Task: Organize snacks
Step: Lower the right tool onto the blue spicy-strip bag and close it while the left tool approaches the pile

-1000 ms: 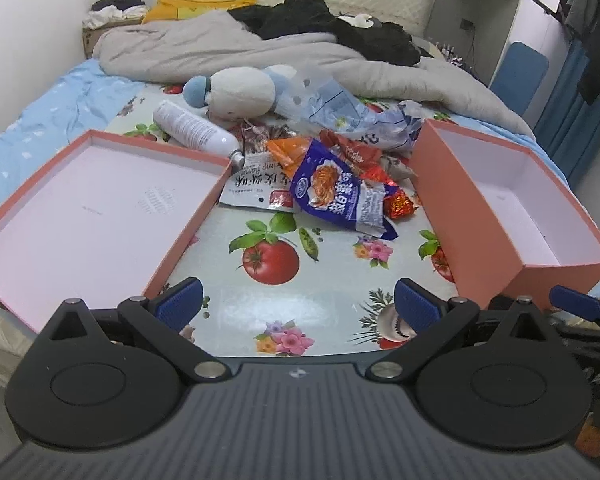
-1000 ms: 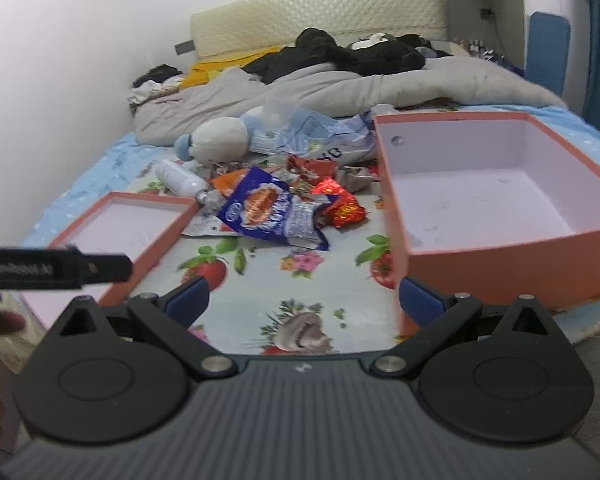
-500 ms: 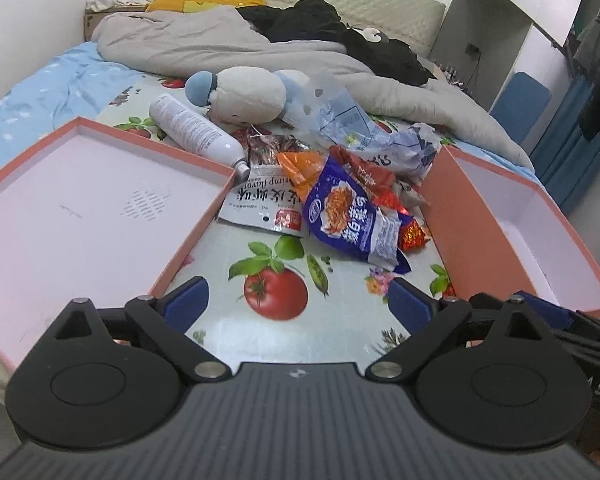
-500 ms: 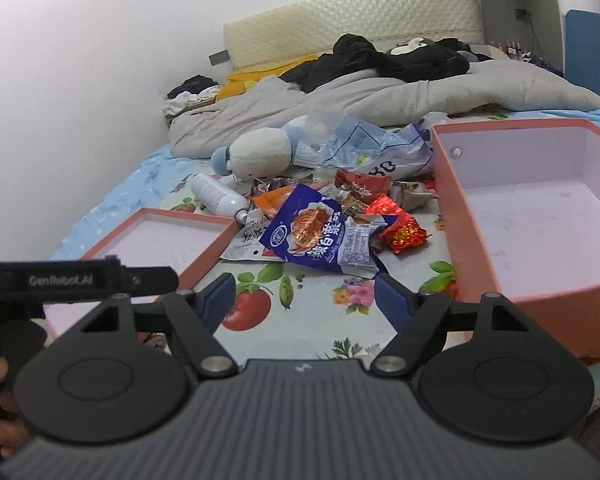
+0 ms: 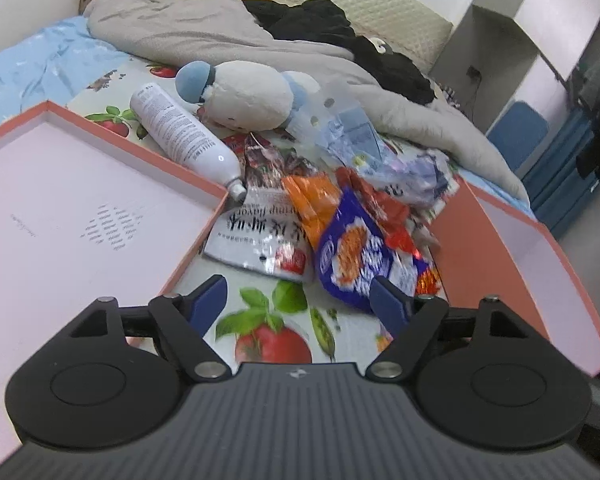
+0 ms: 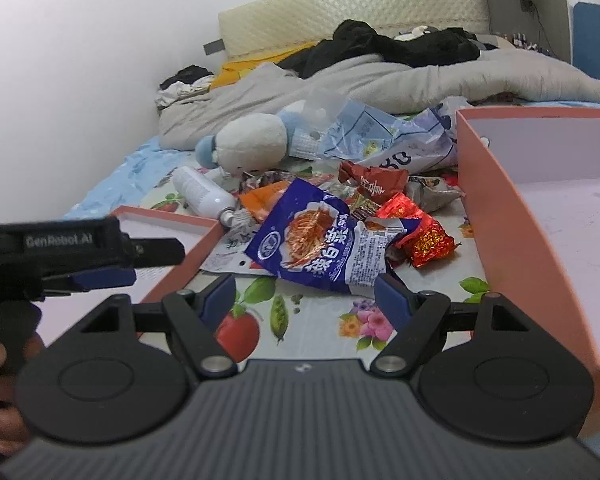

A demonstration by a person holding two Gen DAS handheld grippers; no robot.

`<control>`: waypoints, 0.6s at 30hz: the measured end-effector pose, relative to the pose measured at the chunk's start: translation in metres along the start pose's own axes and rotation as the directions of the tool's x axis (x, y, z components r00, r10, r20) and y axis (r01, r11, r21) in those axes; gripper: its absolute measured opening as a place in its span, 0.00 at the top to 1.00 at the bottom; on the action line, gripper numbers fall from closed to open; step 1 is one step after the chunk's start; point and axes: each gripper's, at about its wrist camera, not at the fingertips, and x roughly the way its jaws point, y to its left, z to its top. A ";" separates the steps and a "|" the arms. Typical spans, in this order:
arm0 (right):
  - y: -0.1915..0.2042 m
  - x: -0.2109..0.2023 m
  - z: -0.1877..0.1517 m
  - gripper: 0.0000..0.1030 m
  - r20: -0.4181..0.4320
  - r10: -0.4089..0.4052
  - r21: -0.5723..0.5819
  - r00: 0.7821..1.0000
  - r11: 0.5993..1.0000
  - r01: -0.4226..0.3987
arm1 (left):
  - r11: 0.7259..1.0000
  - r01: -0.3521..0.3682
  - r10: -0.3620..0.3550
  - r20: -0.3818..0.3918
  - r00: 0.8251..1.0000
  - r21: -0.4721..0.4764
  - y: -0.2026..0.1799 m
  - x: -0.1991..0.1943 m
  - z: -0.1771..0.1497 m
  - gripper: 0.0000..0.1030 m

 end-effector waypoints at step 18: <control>-0.042 0.105 0.010 0.25 -0.069 -0.084 0.079 0.994 0.993 0.089 | 0.973 0.143 -0.150 -0.027 0.988 -0.183 0.023 0.123 0.052 0.34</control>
